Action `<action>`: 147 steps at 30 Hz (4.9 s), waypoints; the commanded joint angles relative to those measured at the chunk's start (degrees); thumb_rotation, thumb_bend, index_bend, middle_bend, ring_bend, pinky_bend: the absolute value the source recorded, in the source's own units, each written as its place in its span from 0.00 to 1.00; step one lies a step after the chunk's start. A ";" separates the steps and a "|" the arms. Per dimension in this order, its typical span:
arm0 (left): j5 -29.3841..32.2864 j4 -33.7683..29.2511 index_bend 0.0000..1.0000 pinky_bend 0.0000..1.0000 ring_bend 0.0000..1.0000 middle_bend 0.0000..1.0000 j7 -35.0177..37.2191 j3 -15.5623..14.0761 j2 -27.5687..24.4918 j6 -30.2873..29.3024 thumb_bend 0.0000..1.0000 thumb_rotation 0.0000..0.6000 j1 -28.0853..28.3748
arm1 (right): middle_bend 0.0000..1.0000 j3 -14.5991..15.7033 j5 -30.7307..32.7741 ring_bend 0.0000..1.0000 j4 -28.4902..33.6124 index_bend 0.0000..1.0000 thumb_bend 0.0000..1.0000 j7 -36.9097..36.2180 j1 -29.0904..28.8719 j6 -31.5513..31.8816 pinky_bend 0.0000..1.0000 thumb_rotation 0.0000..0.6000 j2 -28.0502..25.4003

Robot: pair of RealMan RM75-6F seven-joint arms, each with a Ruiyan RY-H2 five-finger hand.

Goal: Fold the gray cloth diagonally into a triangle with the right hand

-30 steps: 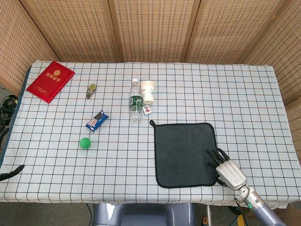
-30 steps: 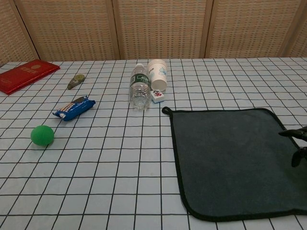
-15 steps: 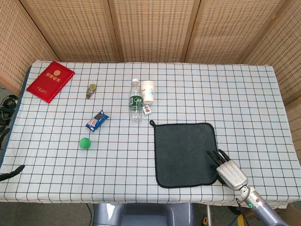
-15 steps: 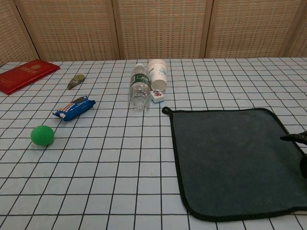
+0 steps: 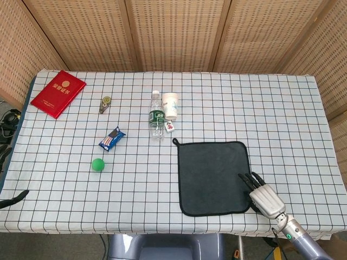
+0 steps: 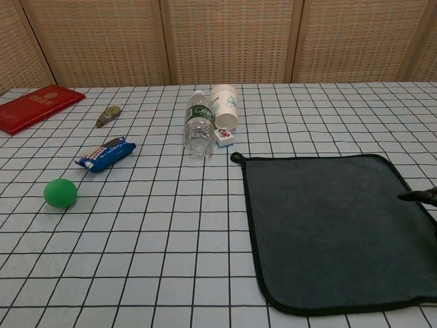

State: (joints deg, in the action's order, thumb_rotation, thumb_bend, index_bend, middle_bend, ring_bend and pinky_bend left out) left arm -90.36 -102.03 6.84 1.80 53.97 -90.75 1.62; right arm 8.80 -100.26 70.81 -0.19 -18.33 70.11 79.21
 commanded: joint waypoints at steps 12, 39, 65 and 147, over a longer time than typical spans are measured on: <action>0.46 0.03 0.00 0.00 0.00 0.00 0.30 0.05 -0.01 0.63 0.00 1.00 0.27 | 0.08 -3.13 1.12 0.00 8.24 0.68 0.65 -0.29 -4.53 -3.05 0.00 1.00 -2.98; 6.32 1.83 0.00 0.00 0.00 0.00 3.56 1.57 -0.54 6.91 0.00 1.00 2.96 | 0.08 -21.67 33.74 0.00 14.83 0.68 0.66 22.15 -25.58 -27.08 0.00 1.00 4.56; 9.78 3.63 0.00 0.00 0.00 0.00 5.63 2.39 -0.56 10.54 0.00 1.00 4.34 | 0.09 -22.44 55.05 0.00 2.52 0.69 0.66 34.17 -38.27 -26.37 0.00 1.00 16.06; 1.17 2.60 0.00 0.00 0.00 0.00 4.59 -0.04 0.39 2.60 0.00 1.00 1.36 | 0.00 -4.94 13.40 0.00 24.47 0.10 0.00 -4.38 4.47 23.02 0.00 1.00 -17.55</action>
State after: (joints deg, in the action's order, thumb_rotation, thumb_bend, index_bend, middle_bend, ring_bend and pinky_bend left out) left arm -89.09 -99.43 11.38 1.82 54.37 -88.03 3.07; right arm 3.13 -85.61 95.46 -3.54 -15.37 91.67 61.76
